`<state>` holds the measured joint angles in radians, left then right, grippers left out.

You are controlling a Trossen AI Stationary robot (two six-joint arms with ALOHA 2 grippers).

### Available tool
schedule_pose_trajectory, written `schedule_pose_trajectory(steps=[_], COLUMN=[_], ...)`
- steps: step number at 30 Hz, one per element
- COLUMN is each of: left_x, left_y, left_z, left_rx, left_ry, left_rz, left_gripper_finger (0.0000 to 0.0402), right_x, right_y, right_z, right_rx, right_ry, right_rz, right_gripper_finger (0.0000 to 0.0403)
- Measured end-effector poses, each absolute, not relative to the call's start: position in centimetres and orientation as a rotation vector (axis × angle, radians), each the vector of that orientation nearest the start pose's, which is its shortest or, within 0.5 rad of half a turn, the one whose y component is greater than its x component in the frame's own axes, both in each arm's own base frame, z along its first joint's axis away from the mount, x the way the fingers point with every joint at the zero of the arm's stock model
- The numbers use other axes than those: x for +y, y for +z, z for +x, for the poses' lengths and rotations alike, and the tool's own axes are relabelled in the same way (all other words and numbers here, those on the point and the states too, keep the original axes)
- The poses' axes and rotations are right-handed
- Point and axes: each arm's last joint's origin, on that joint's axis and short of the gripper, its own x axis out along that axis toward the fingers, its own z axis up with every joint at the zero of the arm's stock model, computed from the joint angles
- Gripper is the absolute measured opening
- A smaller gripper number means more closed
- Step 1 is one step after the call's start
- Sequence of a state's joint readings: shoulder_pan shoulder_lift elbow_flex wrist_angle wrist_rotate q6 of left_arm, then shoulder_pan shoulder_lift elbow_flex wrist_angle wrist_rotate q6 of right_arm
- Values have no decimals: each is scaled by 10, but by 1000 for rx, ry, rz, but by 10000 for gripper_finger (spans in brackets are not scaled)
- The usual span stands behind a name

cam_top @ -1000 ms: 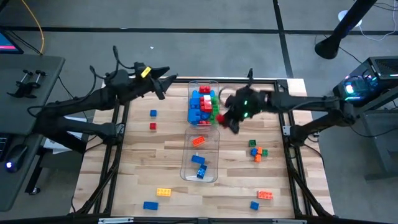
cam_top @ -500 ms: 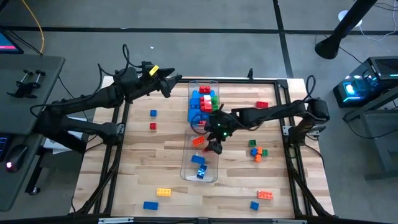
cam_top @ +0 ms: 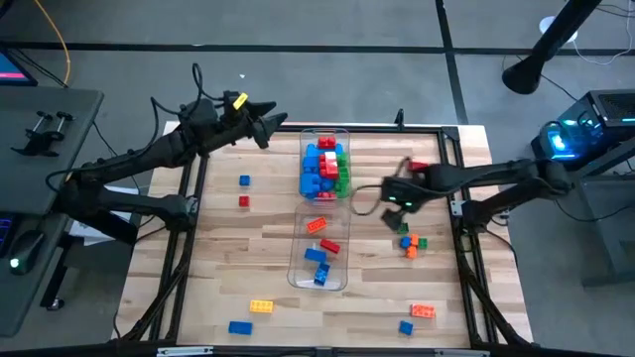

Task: Sort blocks by size
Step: Put the small green game piece in the bottom transparent bin

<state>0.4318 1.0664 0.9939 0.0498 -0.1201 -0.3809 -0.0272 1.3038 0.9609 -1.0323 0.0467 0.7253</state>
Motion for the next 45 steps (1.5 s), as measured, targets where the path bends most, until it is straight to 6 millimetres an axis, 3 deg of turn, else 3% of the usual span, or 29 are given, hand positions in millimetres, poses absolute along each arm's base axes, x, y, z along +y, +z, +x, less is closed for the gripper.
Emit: schedule_pose_trajectory(steps=[4, 9, 15, 20, 26, 30, 33, 38, 41, 45], left_x=[105, 105, 105, 105, 105, 105, 105, 105, 106, 110], left_y=[375, 374, 374, 373, 371, 372, 372, 372, 374, 379], left_z=[213, 213, 213, 213, 213, 213, 213, 213, 212, 208], left_rx=[-82, -82, -80, -62, -51, -48, -46, -46, -61, -111], left_ry=[536, 532, 532, 536, 538, 539, 539, 539, 543, 559], left_rz=[-383, -386, -386, -389, -391, -379, -373, -364, -361, -350], left_gripper_finger=[310, 310, 310, 310, 310, 310, 310, 310, 310, 310], right_x=[-5, -6, -6, 1, 9, 13, 12, 11, 10, 5], right_y=[201, 175, 160, 152, 139, 135, 134, 142, 162, 212], right_z=[180, 179, 183, 197, 198, 200, 199, 204, 213, 235], right_rx=[1258, 1072, 1190, 1189, 1254, 1263, 1254, 1263, 1257, 1104], right_ry=[-791, -900, -1016, -938, -1010, -1044, -1078, -1067, -1010, -853], right_rz=[931, 1146, 1111, 1150, 1135, 1117, 1114, 1054, 953, 796], right_gripper_finger=[349, 348, 346, 346, 345, 322, 268, 132, 134, 134])
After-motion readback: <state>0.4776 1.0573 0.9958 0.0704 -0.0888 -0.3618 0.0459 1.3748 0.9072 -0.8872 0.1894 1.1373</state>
